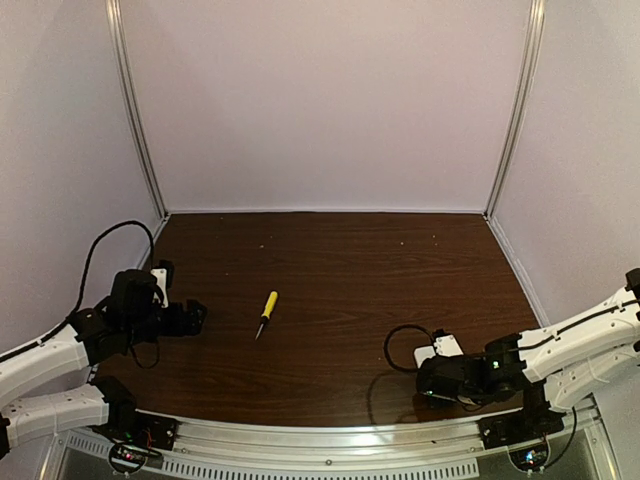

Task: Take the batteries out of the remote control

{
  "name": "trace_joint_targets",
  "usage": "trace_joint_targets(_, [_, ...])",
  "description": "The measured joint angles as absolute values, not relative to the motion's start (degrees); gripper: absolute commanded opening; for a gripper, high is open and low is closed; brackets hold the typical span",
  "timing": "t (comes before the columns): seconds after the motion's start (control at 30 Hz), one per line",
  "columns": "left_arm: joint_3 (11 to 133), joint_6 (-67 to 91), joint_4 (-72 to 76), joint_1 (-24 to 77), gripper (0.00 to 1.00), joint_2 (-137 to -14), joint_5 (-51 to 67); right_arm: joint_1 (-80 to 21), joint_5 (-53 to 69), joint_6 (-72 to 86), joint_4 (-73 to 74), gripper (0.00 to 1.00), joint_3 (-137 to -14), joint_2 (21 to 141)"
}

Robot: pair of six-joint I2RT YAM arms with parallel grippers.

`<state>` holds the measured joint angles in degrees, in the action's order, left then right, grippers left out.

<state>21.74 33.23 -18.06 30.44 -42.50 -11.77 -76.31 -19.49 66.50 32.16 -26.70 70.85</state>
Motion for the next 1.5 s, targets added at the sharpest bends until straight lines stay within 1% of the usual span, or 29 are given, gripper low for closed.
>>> trace_joint_targets(0.07, [21.7, 33.3, -18.0, 30.4, 0.97, -42.6, -11.8, -76.4, -19.5, 66.3, 32.1, 0.44, -26.7, 70.9])
trace_joint_targets(0.4, [21.7, 33.3, -17.6, 30.4, 0.97, -43.5, -10.9, -76.6, -20.5, 61.9, 31.8, 0.39, -28.4, 69.8])
trace_joint_targets(0.7, [22.3, 31.4, -11.6, 30.4, 0.97, -47.5, -1.7, -76.5, -28.9, 45.5, 25.1, 0.31, -39.6, 71.2])
trace_joint_targets(0.83, [24.0, 30.7, -7.5, 30.5, 0.97, -52.8, 4.1, -75.5, -31.5, 37.4, 20.4, 0.31, -43.9, 74.2])
trace_joint_targets(1.0, [24.3, 30.6, -1.3, 32.3, 0.97, -57.0, 10.8, -75.1, -31.7, 30.9, 15.6, 0.31, -44.3, 75.2])
trace_joint_targets(1.2, [24.4, 30.6, 0.9, 36.6, 0.96, -57.2, 15.5, -75.1, -28.0, 26.9, 10.3, 0.30, -41.8, 75.1])
trace_joint_targets(1.23, [24.4, 30.7, 1.1, 37.1, 0.96, -57.0, 16.0, -75.1, -26.9, 26.3, 9.5, 0.28, -41.1, 75.1])
trace_joint_targets(1.4, [24.4, 31.7, 1.2, 40.9, 0.96, -53.9, 17.3, -75.3, -17.7, 21.6, 5.0, 0.23, -38.0, 74.5])
trace_joint_targets(1.5, [24.4, 32.5, 1.2, 43.0, 0.96, -51.5, 17.4, -76.1, -14.1, 19.2, 3.7, 0.22, -38.0, 74.5])
